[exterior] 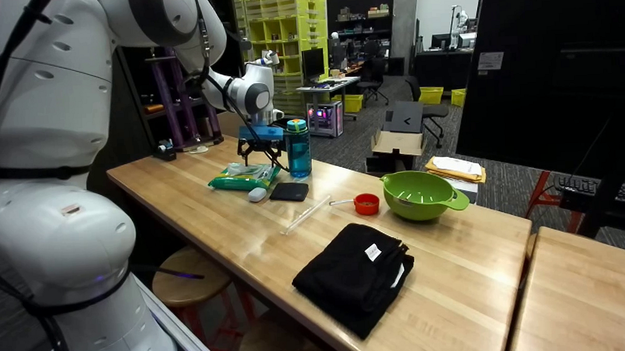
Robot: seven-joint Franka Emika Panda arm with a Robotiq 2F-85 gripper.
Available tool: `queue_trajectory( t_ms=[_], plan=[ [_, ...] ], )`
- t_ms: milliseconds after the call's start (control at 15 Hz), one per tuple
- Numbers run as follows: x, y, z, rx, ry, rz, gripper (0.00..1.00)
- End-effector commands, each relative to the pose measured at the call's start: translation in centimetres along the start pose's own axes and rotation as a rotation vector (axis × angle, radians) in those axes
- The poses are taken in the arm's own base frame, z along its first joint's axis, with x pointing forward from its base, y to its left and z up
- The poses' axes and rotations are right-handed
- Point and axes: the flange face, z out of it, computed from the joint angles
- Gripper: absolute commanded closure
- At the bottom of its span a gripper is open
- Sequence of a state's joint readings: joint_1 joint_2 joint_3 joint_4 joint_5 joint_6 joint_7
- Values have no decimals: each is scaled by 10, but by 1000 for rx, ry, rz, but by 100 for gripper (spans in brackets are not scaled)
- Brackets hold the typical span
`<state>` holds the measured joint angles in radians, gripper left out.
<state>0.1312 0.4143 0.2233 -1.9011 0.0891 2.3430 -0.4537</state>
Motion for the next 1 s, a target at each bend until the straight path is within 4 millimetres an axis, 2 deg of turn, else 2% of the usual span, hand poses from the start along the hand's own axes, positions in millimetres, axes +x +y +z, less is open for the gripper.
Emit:
queue_trajectory(
  t_ms=[0,267,533,933],
  plan=[
    [10,-21,4,1,6,-5,0],
    [17,-42,9,6,4,-6,0],
    [14,-61,15,9,-8,12,0],
    [12,-70,14,-12,-8,41,0]
  ],
)
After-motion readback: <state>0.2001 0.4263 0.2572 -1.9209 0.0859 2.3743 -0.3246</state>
